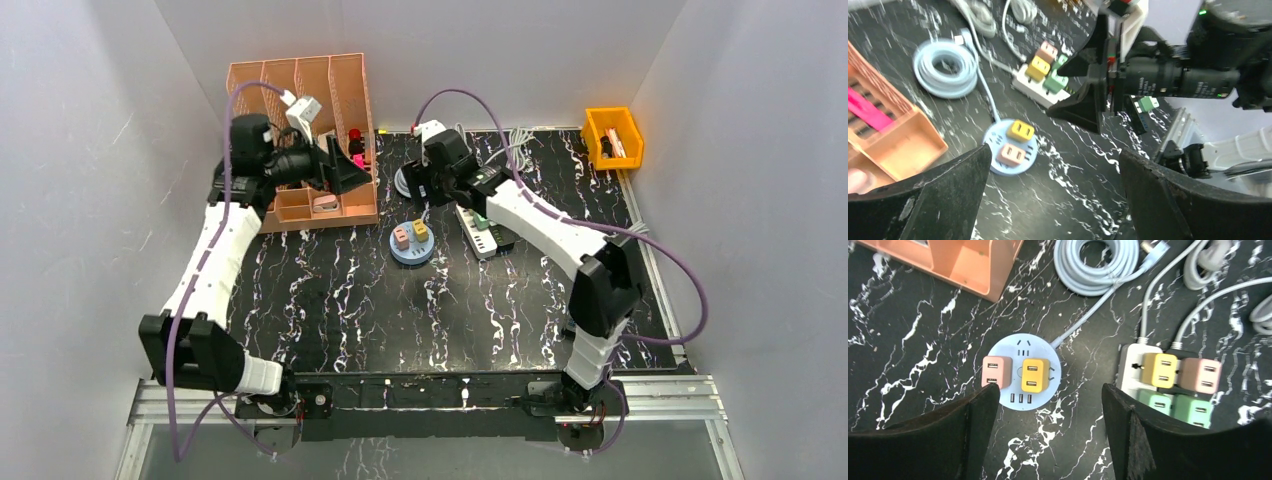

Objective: Pull the plug off the socket

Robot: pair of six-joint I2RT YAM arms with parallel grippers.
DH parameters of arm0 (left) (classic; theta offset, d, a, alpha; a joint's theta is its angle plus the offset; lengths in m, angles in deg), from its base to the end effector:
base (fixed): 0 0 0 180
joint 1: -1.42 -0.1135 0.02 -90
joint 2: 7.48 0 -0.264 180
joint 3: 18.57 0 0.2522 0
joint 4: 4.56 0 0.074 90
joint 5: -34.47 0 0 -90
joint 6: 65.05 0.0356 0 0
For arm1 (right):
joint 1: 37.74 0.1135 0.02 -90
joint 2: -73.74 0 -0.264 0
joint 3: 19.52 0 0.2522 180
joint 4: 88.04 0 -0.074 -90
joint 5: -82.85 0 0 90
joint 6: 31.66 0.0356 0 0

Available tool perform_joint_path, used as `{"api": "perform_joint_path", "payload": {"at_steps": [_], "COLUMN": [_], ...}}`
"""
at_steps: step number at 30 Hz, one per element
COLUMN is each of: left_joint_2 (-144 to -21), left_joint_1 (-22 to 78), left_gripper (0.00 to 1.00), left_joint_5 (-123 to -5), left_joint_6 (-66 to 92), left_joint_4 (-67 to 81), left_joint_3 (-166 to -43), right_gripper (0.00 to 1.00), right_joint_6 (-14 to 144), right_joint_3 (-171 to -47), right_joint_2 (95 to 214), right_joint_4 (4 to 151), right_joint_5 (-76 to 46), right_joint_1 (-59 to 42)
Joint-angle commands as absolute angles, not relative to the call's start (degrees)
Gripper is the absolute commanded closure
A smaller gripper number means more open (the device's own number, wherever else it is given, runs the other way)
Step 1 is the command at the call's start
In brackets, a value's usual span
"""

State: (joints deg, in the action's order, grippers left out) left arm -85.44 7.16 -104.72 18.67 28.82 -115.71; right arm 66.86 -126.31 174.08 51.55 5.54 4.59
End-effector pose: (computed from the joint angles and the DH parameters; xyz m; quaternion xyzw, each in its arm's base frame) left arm 0.2932 -0.0566 0.4307 0.2523 0.7187 -0.3851 0.5211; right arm 0.3070 0.2691 0.3408 -0.2055 0.8546 0.1123 0.4636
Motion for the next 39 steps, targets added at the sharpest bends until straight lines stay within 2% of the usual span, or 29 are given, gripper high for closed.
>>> {"api": "perform_joint_path", "payload": {"at_steps": [1, 7, 19, 23, 30, 31, 33, 35, 36, 39], "left_joint_2": [-86.5, -91.7, -97.4, -100.2, -103.2, -103.7, -104.7, -105.7, -106.1, -107.1], "left_joint_1": [6.9, 7.3, 12.2, 15.5, 17.7, 18.0, 18.5, 18.7, 18.6, 18.7], "left_gripper": [0.02, 0.02, 0.05, 0.08, 0.1, 0.1, 0.11, 0.11, 0.11, 0.11], "left_joint_5": [-104.8, -95.6, -86.1, -80.7, -80.4, -80.4, -79.7, -79.2, -79.2, -79.9], "left_joint_6": [0.7, -4.2, -1.9, -1.5, -2.4, -2.1, -1.9, -2.0, -2.1, -2.8], "left_joint_4": [11.6, 10.3, 15.7, 17.1, 16.2, 16.3, 16.4, 16.4, 16.3, 15.5], "left_joint_3": [-106.3, -100.9, -95.2, -94.5, -93.8, -93.8, -93.4, -93.1, -93.1, -93.3], "right_gripper": [0.2, 0.32, 0.38, 0.45, 0.45, 0.49, 0.77, 0.96, 1.0, 1.0], "right_joint_6": [65.8, 66.8, 67.3, 67.4, 67.6, 67.8, 68.5, 69.3, 69.6, 69.8], "right_joint_3": [-131.7, -134.9, -133.8, -133.7, -132.8, -132.3, -131.7, -131.3, -131.1, -130.4], "right_joint_2": [178.9, 184.9, 190.4, 191.6, 193.2, 193.3, 193.5, 193.3, 193.2, 192.1], "right_joint_4": [47.7, 45.4, 45.7, 45.9, 46.0, 46.3, 46.6, 46.8, 47.1, 48.0], "right_joint_5": [-1.1, -6.3, -5.5, -5.0, -2.8, -2.8, -3.4, -4.2, -4.5, -4.5], "right_joint_1": [4.0, 3.8, 3.9, 3.9, 3.8, 3.9, 3.8, 3.8, 3.8, 3.8]}}
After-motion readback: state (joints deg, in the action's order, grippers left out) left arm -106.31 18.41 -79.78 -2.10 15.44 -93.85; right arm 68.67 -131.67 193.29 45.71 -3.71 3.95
